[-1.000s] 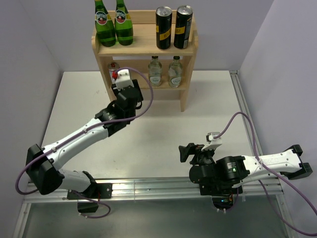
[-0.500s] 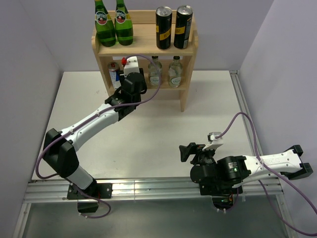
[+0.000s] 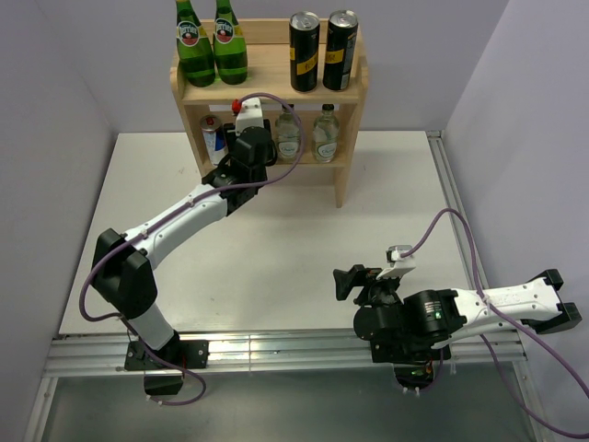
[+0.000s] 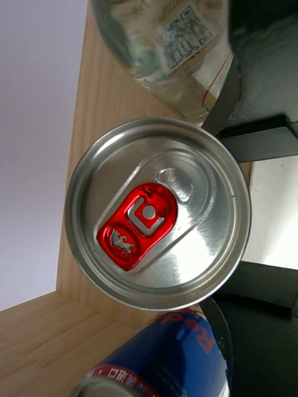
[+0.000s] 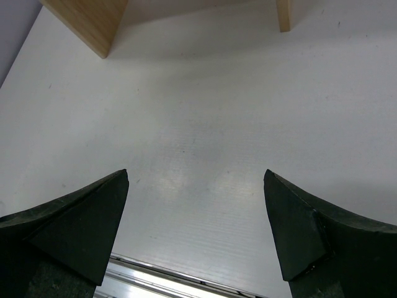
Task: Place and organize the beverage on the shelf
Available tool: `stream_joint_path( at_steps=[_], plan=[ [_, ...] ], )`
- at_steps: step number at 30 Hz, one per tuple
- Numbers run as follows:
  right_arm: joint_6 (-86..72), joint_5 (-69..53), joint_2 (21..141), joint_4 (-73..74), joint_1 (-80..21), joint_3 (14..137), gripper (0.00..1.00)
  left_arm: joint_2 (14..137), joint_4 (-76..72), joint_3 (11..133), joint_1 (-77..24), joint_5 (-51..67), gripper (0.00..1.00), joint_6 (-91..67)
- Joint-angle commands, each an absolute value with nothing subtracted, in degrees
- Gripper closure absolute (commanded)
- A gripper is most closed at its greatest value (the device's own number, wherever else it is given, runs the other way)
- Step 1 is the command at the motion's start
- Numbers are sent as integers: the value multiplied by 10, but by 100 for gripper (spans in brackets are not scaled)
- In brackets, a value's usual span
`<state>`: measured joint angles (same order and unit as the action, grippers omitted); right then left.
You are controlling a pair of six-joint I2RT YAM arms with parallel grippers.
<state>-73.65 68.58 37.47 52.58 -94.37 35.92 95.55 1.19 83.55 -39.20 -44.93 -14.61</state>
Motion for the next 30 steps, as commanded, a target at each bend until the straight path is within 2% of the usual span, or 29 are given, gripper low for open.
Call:
stream_joint_path(
  at_steps=[1,9,10,11,13,14,17,19,30],
  plan=[
    [-749,717,370,519,-948,352,4,948,-40,872,-390,-469,100,-138],
    [-750,717,372,519,-948,352,4,949,-26,867,-387,-475,94,-146],
    [-749,717,371,519,-947,352,4,949,-25,867,-385,-475,91,-147],
    [-749,716,370,519,-948,352,4,950,-25,867,-385,-475,82,-148],
    [-749,717,371,519,-948,352,4,952,-24,865,-385,-476,72,-150],
    [-749,717,372,519,-948,352,4,952,-24,863,-385,-476,62,-150],
    [-750,717,371,519,-947,353,4,953,-23,860,-384,-476,49,-152],
    [-749,716,371,519,-947,353,4,953,-23,858,-384,-475,44,-154],
    [-751,716,370,522,-948,353,4,961,-17,854,-383,-473,31,-163]
  ],
)
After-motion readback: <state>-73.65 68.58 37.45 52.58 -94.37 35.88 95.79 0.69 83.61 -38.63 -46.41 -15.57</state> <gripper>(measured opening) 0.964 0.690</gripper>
